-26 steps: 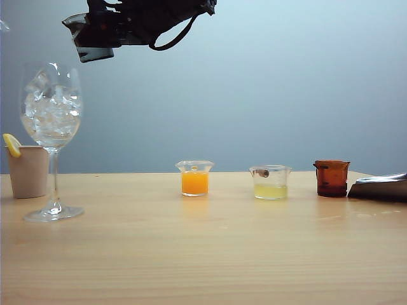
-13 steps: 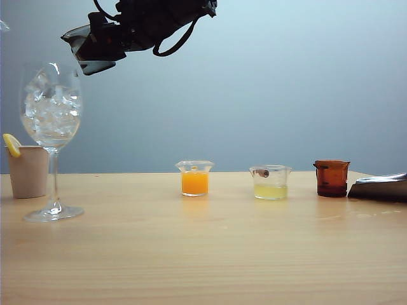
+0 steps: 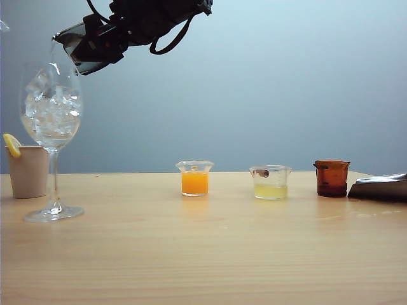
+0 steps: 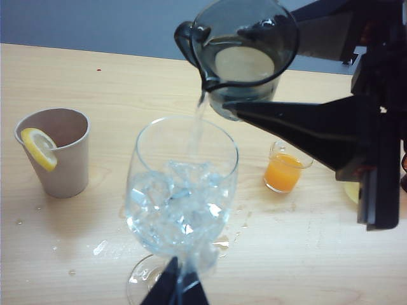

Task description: Pick up the first measuring cup from the left, pour the coconut rum inside into the goblet, and finally put the measuring cup back in its original place.

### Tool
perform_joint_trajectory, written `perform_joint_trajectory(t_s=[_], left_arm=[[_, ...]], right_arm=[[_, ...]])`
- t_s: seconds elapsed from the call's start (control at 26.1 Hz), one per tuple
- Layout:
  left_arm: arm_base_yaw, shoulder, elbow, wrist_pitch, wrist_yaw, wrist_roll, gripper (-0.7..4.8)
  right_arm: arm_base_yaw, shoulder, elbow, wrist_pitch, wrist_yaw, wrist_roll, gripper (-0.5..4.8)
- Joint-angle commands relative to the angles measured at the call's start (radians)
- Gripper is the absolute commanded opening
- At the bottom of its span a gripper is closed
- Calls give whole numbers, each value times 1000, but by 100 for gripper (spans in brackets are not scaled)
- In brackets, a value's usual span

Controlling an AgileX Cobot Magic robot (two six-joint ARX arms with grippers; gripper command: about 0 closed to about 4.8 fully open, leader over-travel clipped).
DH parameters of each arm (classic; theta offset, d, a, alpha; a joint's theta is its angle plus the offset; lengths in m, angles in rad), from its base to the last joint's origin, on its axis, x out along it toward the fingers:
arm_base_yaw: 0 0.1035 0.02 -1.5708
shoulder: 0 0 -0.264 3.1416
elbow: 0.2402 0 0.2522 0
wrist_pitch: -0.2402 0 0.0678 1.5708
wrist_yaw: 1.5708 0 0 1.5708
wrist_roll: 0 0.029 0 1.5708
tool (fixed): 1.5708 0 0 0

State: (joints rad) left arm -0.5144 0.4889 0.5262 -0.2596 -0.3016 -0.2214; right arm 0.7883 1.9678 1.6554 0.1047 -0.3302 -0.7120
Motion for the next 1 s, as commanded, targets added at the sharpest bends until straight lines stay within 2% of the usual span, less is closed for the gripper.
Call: perform_joint_trajectory(t_s=[0.04,1.0], left_arm=[[2,-2,3,6,3,1,-6],[2,-3,3,7,15,1,-6]], right_arm=[[7,-14,6,26,-2,-33,49],[19,-13,6,27,43,-206,49]])
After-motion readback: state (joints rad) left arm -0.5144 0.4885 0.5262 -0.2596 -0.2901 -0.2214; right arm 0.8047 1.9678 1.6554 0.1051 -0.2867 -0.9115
